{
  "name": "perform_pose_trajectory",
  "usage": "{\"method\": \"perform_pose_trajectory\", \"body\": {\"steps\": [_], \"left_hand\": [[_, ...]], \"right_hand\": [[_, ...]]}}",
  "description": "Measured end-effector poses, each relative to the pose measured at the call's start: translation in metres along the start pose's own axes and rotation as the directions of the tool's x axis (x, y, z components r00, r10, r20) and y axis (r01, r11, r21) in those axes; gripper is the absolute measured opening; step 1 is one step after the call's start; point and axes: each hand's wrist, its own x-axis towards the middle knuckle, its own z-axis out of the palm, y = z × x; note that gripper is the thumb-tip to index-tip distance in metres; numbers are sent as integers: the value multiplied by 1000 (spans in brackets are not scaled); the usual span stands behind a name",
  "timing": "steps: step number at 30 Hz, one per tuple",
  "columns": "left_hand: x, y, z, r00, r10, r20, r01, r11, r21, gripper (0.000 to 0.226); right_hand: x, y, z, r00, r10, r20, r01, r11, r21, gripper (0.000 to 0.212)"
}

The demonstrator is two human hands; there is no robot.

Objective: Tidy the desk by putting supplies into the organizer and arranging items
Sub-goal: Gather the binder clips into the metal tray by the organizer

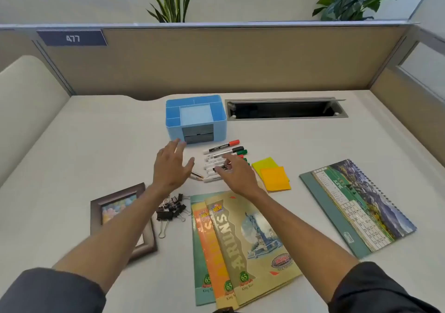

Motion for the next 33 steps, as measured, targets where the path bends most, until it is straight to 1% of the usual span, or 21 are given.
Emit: {"method": "perform_pose_trajectory", "body": {"steps": [2,3,9,11,14,17,19,21,24,28,30,33], "left_hand": [[17,-3,-2,1000,4,-20,-4,1000,0,53],[27,-6,-3,1000,5,-25,-5,1000,13,53],[76,-16,-4,1000,12,25,-15,996,88,61],[87,-19,-4,999,27,38,-31,996,84,58],[98,-19,0,996,70,61,-74,994,78,46],[103,-21,1,999,37,38,-39,998,57,41],[105,-23,3,998,34,47,-37,997,68,39],[108,-27,3,997,54,59,-60,994,93,38],[110,-29,4,996,71,55,-77,991,106,39],[111,-32,5,997,60,53,-65,993,102,37],[113,-31,4,997,60,53,-65,993,98,36],[118,-32,1,995,68,70,-75,992,98,36]], "right_hand": [[13,-8,5,996,82,19,-84,978,193,47],[20,-12,7,994,108,36,-114,960,255,46],[62,-29,20,968,193,159,-246,853,460,44],[74,-34,22,953,220,208,-298,805,513,43],[91,-42,30,915,267,302,-399,703,588,41],[103,-49,37,865,316,390,-502,559,660,35],[106,-52,42,840,330,431,-541,461,703,29],[109,-54,48,817,345,463,-569,343,748,30],[109,-55,55,805,373,461,-546,164,821,32],[112,-61,57,797,366,481,-510,-18,860,27],[114,-65,56,789,373,489,-502,-68,862,25],[115,-69,55,775,405,485,-498,-80,864,29]]}}
